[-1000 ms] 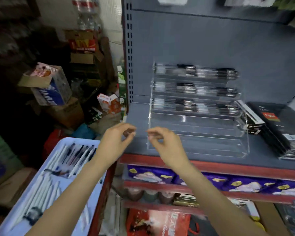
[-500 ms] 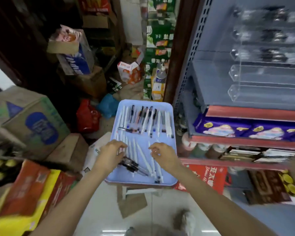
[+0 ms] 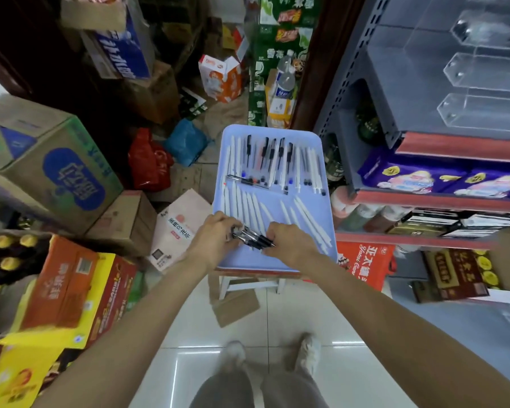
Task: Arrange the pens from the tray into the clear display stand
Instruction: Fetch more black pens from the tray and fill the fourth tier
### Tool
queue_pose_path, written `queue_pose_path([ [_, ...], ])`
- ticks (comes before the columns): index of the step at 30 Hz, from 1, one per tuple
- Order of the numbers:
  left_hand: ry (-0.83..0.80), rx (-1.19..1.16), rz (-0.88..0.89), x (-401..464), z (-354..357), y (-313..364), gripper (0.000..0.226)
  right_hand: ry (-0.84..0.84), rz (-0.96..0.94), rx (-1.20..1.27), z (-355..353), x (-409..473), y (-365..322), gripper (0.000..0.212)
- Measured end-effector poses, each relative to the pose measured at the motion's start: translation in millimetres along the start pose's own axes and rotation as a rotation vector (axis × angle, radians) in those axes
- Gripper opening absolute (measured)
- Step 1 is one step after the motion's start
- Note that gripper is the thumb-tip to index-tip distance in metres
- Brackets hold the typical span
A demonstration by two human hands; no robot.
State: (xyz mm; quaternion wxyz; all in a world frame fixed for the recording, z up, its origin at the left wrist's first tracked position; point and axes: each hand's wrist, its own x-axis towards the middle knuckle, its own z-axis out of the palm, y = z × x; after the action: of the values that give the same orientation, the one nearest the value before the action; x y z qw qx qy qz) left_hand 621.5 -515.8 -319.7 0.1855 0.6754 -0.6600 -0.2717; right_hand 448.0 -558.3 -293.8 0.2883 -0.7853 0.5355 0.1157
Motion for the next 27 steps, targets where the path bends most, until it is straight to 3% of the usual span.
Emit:
queue_pose_path([
  [6,0.012,-0.096,-0.057,5.3,-5.9,9.0,0.037,-0.003,0.009,0.106,-5.6,2.2,-3.3,0.017],
  [11,0.131,-0.267,-0.158,17.5,-19.0,29.1,0.048,0.169,0.021,0.558,-32.3,-0.7,-2.1,0.016],
  [16,-0.225,-0.615,-0.104,44.4,-42.3,86.1,0.056,0.365,0.037,1.168,-89.2,-11.3,0.1,0.005],
  [21,-0.23,-0.579,0.148,83.6,-51.7,149.6,0.03,0.537,-0.095,1.376,-149.6,-30.7,24.6,0.006],
  [27,-0.065,-0.199,0.406,136.7,-56.4,245.5,0.023,0.677,-0.22,1.429,-225.0,-58.1,107.4,0.009],
])
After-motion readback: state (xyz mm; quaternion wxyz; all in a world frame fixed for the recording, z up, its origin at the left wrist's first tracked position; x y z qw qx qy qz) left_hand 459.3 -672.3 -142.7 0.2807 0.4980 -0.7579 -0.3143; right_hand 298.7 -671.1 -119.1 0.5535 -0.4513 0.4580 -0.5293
